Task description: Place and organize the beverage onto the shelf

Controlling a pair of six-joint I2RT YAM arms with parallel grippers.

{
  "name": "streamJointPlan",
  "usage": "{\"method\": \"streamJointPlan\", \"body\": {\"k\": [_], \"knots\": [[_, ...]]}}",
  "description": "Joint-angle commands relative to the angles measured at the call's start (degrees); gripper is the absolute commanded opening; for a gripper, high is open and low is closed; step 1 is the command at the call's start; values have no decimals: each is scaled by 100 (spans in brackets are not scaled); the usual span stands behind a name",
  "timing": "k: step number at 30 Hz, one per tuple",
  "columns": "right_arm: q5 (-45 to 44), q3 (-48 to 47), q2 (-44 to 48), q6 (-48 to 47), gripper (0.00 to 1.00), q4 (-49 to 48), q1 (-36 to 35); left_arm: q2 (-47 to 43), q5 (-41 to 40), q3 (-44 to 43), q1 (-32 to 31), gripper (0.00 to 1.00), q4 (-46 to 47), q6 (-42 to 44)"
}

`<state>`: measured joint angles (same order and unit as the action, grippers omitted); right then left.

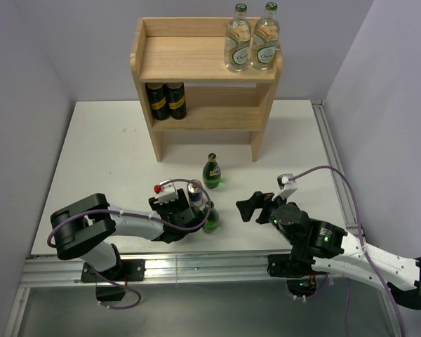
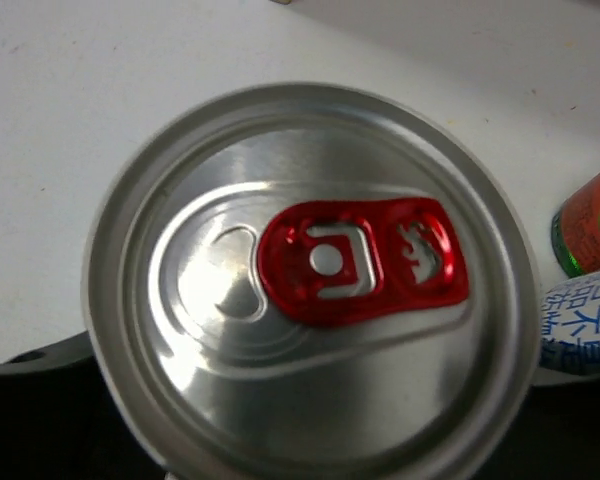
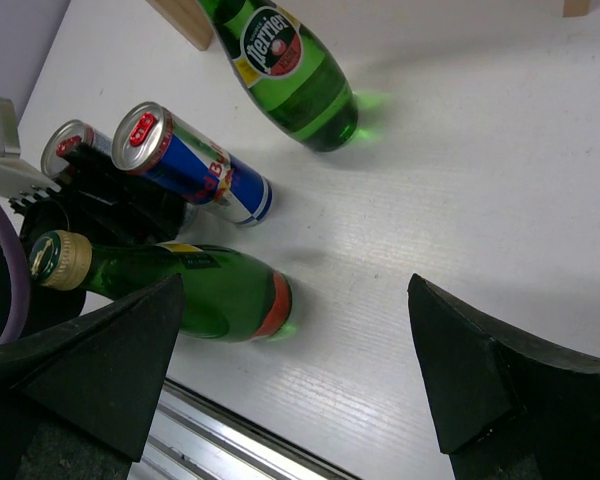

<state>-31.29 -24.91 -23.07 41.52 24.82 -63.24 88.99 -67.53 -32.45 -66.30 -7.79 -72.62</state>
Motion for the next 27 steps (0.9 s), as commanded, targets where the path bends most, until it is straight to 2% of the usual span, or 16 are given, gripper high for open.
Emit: {"method": "streamJointPlan", "body": {"k": [1,3,4,6,8,10,14,15,18,21,23,27], "knots": [[-18,21,-48,41,100,-241,-39,66,-340,63,12,68,726,546],[-9,30,-57,23,100,-258,-48,118,-384,46,82,61,883,643],[-9,30,-66,14,100,-267,-48,127,-401,54,100,48,928,687],[-18,30,-75,14,100,-258,-39,84,-428,-7,118,31,815,661],[-26,30,-75,14,100,-276,-39,31,-419,-208,118,9,421,522],[-35,30,-66,14,100,-285,-39,-179,-367,-480,109,0,-553,293],[-35,38,-22,6,100,-285,-39,-882,-60,-1804,109,0,-2338,511],[-35,47,-5,-3,100,-293,-39,-1301,46,-2018,109,0,-2445,1156],[-35,82,22,-38,100,-346,-39,-2075,590,-2905,161,0,-2298,2588],[-44,109,66,-56,100,-390,-48,-2386,925,-3986,284,0,-2209,3645],[-62,118,74,-56,100,-399,-39,-2273,839,-4897,425,0,-2340,4034],[-62,161,258,-47,100,-381,-39,-1851,855,-6192,600,0,-2306,5210]]}}
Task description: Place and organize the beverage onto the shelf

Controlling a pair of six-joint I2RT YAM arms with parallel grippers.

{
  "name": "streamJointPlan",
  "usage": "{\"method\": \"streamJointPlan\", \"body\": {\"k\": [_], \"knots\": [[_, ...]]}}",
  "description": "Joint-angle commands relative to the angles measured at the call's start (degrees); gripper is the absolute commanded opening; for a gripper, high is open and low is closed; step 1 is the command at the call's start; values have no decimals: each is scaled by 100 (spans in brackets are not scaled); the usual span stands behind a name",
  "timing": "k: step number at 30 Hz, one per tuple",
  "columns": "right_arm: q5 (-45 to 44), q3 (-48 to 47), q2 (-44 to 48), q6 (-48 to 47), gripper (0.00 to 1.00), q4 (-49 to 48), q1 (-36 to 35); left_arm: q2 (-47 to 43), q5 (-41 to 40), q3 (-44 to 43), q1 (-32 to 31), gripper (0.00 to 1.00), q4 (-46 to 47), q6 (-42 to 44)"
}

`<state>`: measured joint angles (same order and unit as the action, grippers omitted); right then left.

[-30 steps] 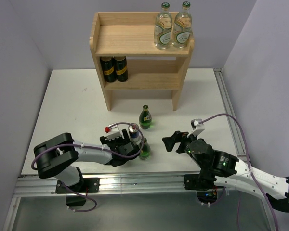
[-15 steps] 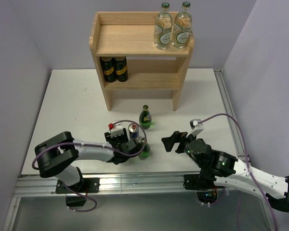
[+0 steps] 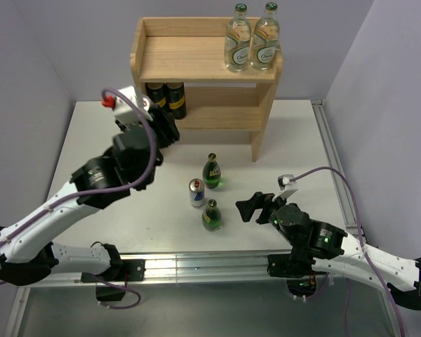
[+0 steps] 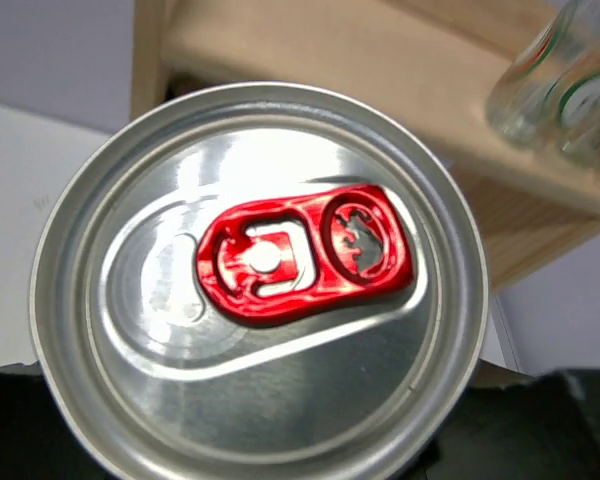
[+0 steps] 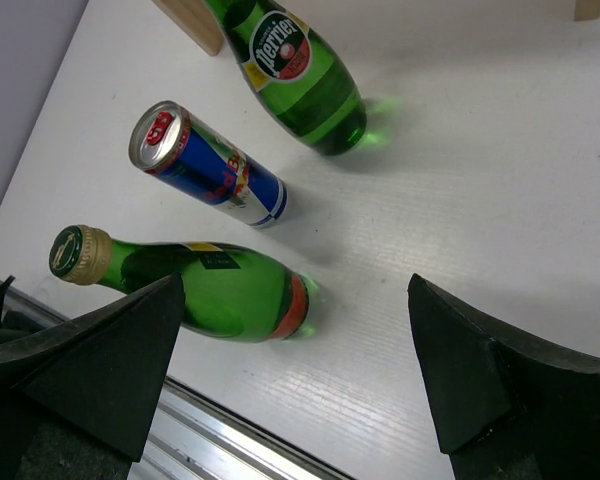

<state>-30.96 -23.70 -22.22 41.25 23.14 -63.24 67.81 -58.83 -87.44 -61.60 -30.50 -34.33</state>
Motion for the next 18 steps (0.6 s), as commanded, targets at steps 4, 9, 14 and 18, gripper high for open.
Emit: {"method": "streamJointPlan", "body": {"k": [4,9,14,18], "knots": [[-112,94,332,-21,100,-222,-48,768,643,-1854,718,0,211,2183],[-165,120,437,23,100,-178,-39,1549,1566,-3269,1903,0,484,2764],[-200,164,578,32,100,-187,-48,2253,2550,-3650,2644,0,1027,2932],[-235,217,622,41,100,-222,-39,2613,2982,-3481,3030,0,1398,2818]]}}
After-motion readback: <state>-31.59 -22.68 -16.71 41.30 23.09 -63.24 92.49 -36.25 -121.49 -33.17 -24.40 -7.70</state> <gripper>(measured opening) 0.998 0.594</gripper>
